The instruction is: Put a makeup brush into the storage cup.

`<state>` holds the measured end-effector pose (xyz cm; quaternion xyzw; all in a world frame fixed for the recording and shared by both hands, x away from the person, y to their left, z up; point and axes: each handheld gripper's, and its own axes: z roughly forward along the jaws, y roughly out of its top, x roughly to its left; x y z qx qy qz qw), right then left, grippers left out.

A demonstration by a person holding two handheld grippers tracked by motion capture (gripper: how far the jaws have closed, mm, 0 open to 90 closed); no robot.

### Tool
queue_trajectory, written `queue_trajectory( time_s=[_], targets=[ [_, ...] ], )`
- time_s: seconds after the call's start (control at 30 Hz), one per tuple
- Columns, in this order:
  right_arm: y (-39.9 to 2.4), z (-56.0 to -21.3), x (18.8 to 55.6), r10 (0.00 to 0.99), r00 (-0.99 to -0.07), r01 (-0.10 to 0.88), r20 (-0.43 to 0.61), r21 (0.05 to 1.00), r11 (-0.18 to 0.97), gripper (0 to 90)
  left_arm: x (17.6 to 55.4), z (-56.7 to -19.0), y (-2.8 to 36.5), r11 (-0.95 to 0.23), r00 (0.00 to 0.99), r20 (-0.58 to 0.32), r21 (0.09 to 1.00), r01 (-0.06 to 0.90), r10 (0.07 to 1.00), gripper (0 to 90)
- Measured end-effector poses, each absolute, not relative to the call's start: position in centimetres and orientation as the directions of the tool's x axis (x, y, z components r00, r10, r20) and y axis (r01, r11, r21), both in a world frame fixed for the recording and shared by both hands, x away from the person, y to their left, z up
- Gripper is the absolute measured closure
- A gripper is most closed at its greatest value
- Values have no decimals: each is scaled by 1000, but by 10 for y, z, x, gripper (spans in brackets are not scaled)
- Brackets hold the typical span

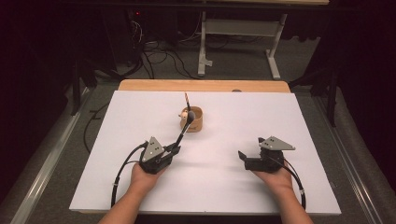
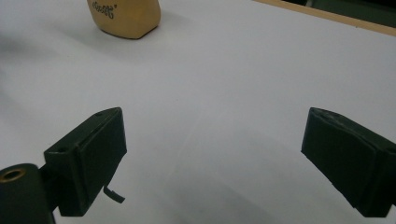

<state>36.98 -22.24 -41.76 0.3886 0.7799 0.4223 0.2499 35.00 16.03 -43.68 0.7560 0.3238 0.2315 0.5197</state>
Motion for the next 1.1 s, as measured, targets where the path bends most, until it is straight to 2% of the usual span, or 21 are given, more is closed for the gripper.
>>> queue_trajectory(
  time_s=[0.4, 0.9, 1.1],
  targets=[
    [-220, -416, 368, 811, -583, 379, -41, 870, 317, 82, 348, -438, 155, -193, 710, -55, 945, 263, 702, 788],
    [-209, -406, 372, 800, -600, 348, -14, 896, 277, 98, 346, -434, 151, -155, 718, -86, 952, 264, 691, 788],
    [-192, -397, 380, 777, -627, 318, -50, 894, 315, 99, 346, -433, 152, -140, 713, -100, 953, 269, 694, 788]
  ],
)
